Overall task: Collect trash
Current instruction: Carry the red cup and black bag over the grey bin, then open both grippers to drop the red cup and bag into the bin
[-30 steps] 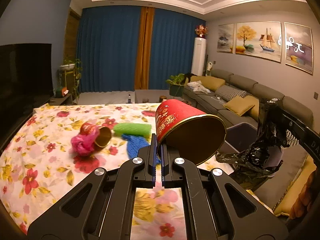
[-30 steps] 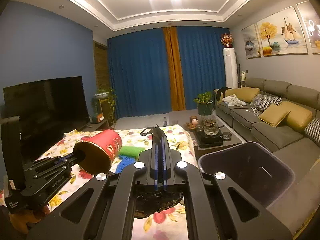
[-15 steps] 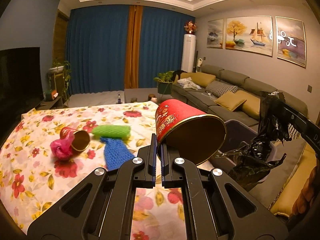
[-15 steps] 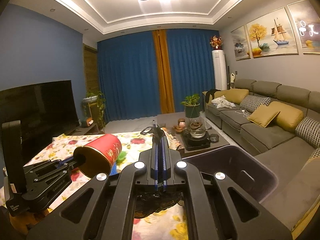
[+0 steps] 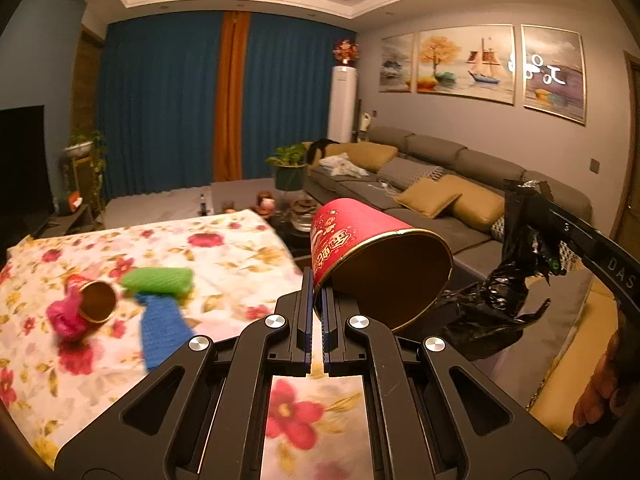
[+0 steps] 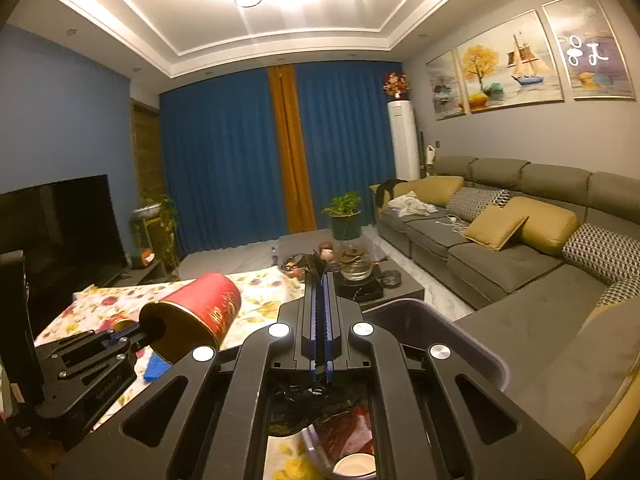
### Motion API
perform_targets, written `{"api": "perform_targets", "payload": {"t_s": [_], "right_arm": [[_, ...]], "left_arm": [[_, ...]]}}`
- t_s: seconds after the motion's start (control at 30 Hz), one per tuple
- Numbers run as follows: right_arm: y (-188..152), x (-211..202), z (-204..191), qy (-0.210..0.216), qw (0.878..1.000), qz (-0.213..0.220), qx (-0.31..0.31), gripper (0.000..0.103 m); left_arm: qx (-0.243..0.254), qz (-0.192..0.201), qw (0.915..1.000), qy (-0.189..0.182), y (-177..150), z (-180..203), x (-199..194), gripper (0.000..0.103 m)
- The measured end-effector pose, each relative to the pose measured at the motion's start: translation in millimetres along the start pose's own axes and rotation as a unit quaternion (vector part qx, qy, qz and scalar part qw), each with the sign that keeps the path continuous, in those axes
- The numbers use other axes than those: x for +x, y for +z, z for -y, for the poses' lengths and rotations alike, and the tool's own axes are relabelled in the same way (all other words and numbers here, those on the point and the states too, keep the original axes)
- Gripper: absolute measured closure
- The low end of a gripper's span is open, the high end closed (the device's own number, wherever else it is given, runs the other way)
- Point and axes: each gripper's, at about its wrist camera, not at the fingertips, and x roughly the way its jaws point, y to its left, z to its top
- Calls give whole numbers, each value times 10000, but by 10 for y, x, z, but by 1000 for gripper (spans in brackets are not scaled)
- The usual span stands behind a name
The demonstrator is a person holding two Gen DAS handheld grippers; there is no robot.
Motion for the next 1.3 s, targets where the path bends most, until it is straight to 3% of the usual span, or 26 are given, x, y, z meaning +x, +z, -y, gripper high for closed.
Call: {"api": "perform_targets", "payload": {"t_s": [0.57,1.3], "right_arm": [[16,227,345,-380,9992,-39,110,99],[2,516,570,-268,9984,-372,342,99]], "left_arm": [[197,-145,9986,-477,8,580,614,100],[275,-281,9966,-727,-35,764,957,100]]}}
